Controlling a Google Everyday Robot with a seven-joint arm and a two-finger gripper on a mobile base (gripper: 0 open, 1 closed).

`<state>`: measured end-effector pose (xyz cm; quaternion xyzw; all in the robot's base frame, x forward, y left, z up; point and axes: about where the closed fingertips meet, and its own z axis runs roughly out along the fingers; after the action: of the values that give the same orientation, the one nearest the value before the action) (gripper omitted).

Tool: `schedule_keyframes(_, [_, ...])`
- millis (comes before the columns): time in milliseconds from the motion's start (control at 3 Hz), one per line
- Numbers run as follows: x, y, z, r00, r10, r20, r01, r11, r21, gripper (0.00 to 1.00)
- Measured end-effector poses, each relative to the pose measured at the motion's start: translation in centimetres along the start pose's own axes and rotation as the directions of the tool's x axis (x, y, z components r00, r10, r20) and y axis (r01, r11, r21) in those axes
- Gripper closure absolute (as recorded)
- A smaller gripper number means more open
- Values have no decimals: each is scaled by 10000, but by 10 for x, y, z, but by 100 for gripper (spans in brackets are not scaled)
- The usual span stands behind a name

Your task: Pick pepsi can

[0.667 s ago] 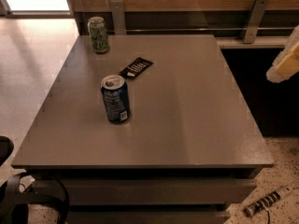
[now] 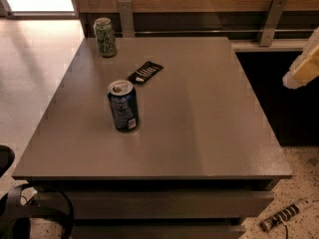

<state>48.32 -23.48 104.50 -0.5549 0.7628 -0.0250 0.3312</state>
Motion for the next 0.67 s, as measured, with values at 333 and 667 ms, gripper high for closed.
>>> schedule_keyframes(333, [0,7,21,9914,382,1248,-333,9986,-417,0])
schedule_keyframes(667, [3,16,58,9569,906,2758,-639,9925,-1043,0])
